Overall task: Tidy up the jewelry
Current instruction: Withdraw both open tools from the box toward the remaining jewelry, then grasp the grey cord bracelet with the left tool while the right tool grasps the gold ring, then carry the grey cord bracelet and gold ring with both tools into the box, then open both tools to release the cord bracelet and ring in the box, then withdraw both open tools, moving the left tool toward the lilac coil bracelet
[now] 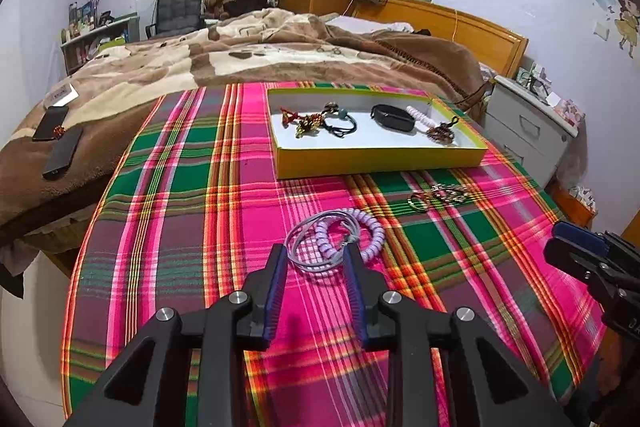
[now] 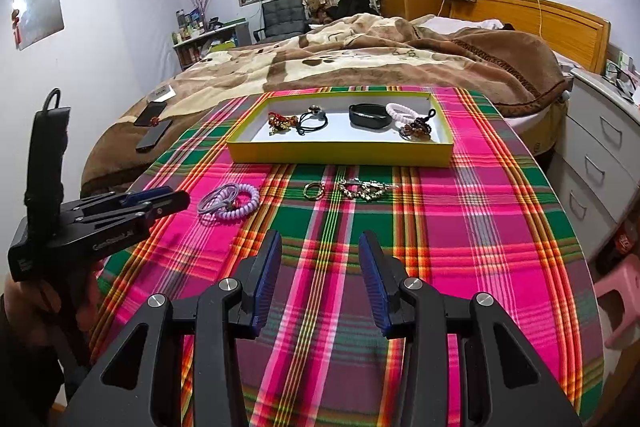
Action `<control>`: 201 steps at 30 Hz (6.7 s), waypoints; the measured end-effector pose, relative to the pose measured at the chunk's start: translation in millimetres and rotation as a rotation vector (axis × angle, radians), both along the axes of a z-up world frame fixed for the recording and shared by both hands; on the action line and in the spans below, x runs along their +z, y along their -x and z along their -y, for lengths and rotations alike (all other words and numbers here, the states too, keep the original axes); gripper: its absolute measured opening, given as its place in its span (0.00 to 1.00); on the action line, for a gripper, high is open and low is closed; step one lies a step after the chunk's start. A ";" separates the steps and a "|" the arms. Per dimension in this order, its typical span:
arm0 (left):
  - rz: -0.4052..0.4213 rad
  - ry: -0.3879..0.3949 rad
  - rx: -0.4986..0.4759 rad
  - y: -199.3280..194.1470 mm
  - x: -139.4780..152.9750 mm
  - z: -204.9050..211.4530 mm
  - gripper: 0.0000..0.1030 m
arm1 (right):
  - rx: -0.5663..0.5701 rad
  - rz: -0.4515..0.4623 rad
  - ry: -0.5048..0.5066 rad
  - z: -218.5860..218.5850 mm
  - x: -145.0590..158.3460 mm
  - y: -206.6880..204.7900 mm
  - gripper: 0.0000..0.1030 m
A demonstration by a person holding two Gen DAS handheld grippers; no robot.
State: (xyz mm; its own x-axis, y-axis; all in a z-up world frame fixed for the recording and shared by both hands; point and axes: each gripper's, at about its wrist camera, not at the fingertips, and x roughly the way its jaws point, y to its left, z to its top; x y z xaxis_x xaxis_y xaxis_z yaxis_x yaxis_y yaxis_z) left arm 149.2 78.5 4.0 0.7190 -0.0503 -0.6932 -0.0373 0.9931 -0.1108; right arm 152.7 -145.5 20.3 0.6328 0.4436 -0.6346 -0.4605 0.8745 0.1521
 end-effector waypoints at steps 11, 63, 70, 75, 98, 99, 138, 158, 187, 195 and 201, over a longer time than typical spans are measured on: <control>-0.073 0.012 0.017 -29.5 -17.8 -7.6 0.27 | 0.019 -0.021 0.020 -14.9 -8.5 -25.3 0.40; 0.007 0.071 -0.009 -7.6 1.6 -16.1 0.01 | 0.094 -0.094 0.103 -60.6 -26.5 -80.2 0.23; 0.075 0.058 -0.038 4.9 28.4 -1.9 0.01 | 0.066 -0.056 0.037 -37.2 -0.1 -56.6 0.23; 0.101 0.043 -0.061 11.1 42.1 9.5 0.01 | 0.050 -0.031 0.016 -25.7 13.2 -48.7 0.23; 0.151 -0.003 -0.111 -20.8 71.7 20.0 0.01 | 0.028 0.017 0.007 -15.2 33.3 -63.0 0.23; 0.154 -0.003 -0.112 -23.4 73.0 18.8 0.01 | 0.027 0.016 0.006 -16.0 33.6 -66.2 0.23; 0.013 -0.034 -0.078 -163.9 4.1 -20.6 0.01 | -0.013 -0.112 0.120 -44.4 -31.8 -205.0 0.23; -0.059 -0.092 -0.078 -183.8 -19.1 -13.2 0.01 | -0.028 -0.144 0.144 -48.4 -44.1 -219.4 0.23; 0.122 -0.057 -0.032 -64.1 38.0 -0.3 0.03 | 0.001 0.015 0.042 -14.5 10.7 -101.6 0.37; 0.157 -0.048 -0.030 -10.0 44.6 16.5 0.03 | 0.008 0.039 0.003 -0.1 19.5 -47.2 0.37; 0.176 -0.035 -0.034 22.5 46.1 28.1 0.03 | 0.005 0.042 -0.018 11.7 20.2 -15.8 0.37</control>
